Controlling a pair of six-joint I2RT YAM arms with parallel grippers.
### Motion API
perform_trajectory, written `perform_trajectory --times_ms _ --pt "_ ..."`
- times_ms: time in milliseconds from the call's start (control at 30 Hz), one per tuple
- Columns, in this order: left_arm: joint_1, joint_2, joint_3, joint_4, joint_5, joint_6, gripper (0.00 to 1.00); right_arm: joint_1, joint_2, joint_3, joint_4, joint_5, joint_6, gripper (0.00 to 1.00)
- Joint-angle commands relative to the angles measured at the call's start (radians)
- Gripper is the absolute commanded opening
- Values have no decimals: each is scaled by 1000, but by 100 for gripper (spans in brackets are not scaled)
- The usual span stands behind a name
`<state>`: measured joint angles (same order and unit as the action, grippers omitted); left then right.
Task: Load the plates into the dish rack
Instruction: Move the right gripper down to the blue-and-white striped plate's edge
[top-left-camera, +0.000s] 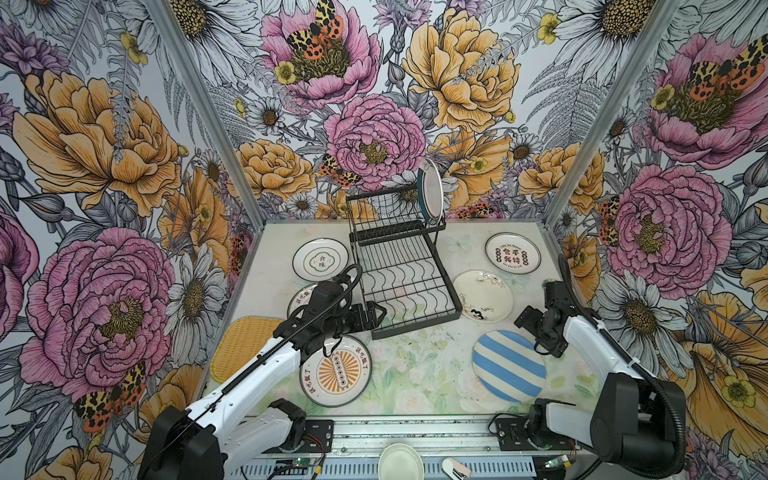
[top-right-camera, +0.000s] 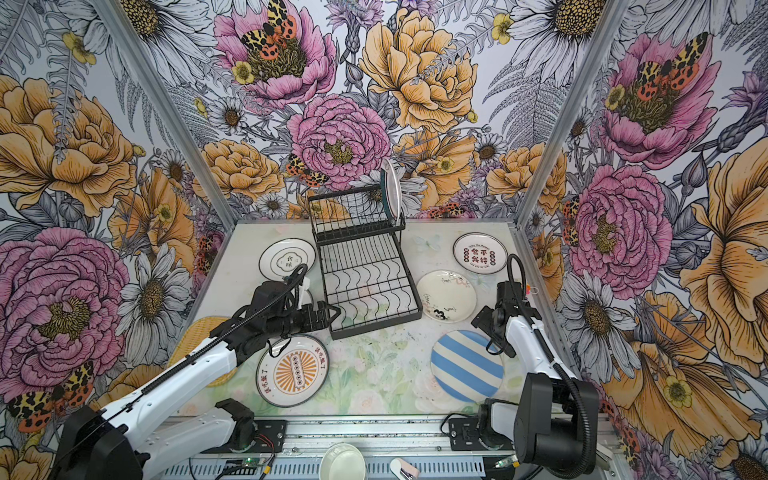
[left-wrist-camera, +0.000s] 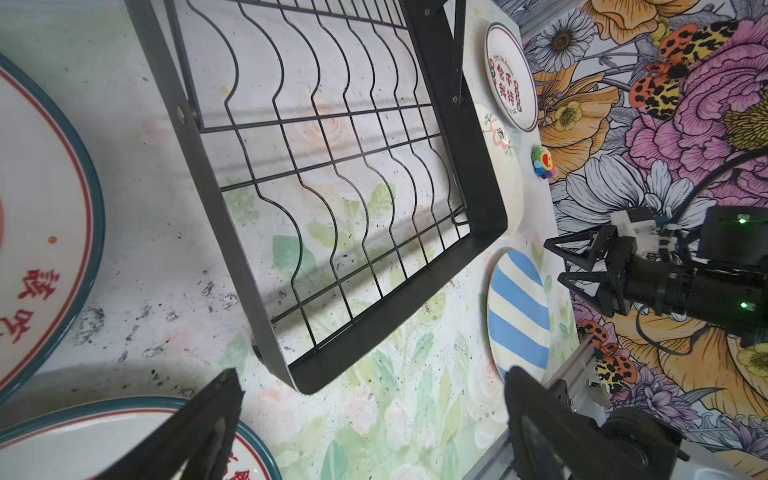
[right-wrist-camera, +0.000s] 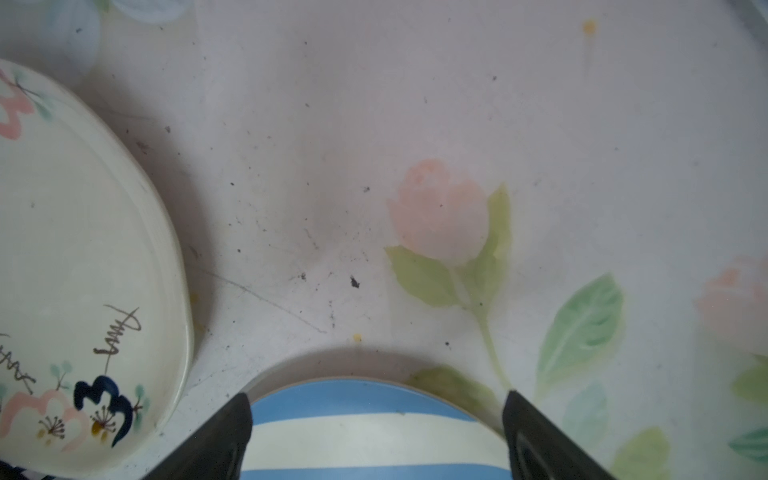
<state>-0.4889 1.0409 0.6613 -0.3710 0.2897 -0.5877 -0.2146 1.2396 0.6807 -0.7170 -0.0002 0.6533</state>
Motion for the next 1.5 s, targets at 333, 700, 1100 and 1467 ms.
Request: perform_trajectory --times_ms 333,700,1100,1467 --pt "-8 13 -14 -2 36 14 99 -78 68 -63 70 -180 -54 96" --pt "-14 18 -18 0 50 8 99 12 20 -132 90 -310 66 96" --pt "-19 16 -14 -6 48 7 99 57 -150 -166 27 -177 222 91" --pt "-21 26 -5 -12 57 4 99 57 -234 -255 -35 -262 273 91"
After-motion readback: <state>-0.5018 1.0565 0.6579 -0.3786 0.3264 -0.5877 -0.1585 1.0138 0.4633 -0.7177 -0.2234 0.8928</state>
